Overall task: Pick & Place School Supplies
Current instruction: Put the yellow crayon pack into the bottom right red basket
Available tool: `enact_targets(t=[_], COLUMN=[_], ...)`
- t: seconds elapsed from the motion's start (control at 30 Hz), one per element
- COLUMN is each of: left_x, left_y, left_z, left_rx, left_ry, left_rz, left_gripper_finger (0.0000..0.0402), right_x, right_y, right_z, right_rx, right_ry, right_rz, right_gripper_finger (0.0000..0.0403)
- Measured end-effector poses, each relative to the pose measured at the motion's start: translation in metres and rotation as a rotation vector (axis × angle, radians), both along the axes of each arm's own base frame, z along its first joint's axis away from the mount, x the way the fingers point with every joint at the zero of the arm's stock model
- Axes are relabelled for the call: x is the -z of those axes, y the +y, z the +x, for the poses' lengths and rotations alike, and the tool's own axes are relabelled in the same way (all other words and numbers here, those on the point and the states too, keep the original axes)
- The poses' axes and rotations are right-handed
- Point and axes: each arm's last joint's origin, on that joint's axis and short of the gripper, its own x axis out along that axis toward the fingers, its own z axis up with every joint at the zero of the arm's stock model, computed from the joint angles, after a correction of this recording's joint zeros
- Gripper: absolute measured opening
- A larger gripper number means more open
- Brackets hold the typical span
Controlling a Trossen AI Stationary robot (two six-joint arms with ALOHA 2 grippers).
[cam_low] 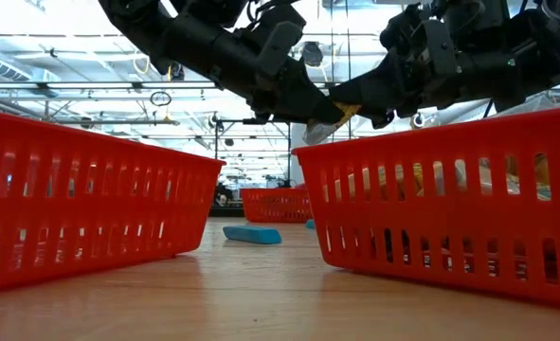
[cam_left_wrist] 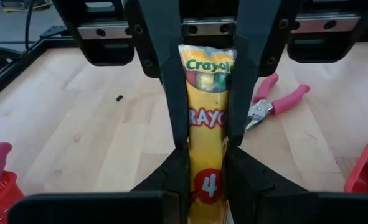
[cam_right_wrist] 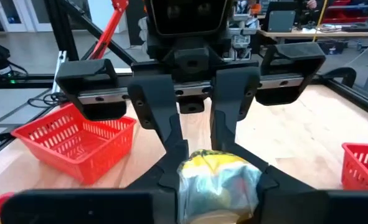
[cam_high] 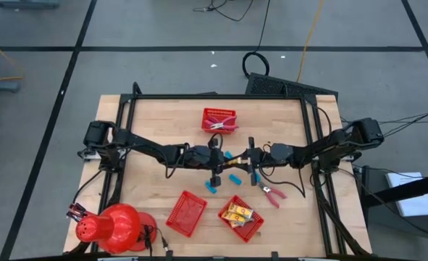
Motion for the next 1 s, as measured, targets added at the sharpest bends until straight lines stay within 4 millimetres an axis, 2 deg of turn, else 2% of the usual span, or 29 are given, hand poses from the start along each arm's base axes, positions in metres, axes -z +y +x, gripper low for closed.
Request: enact_targets(t=[0.37,0.43,0.57,0.7,0.83,1.0], left_x=[0.001,-0.001,-0.005,-0.018,-0.026,-0.027], left_y=[-0.006,-0.009,-0.017,-0.023,-0.032,-0.038], left_z=[-0.001,-0.003,-0.01,-0.019,-0.031,-0.039], left_rx=[0.034,0.057,0.072,0.06,0.031,-0.024], left_ry=[0.015,0.028,0.068,0.091,0.134,0.186], left_rz=[0.012,0.024,0.044,0.069,0.11,0.158], left_gripper_finger=[0.0072,0.0108,0.0203,0.0269,0.03,0.0302], right_x=[0.001,0.001,0.006,0.003,-0.001,-0.012], right_y=[0.014,0.018,0.026,0.031,0.041,0.06], right_z=[-0.002,-0.002,-0.004,-0.006,-0.009,-0.017], right_rx=[-0.039,-0.056,-0.105,-0.082,-0.087,-0.103], right_ry=[0.012,0.013,0.047,0.026,0.004,-0.042], right_rz=[-0.011,-0.02,-0.024,-0.03,-0.041,-0.027], right_gripper_finger=[0.0073,0.0073,0.0072,0.0072,0.0072,0.0072])
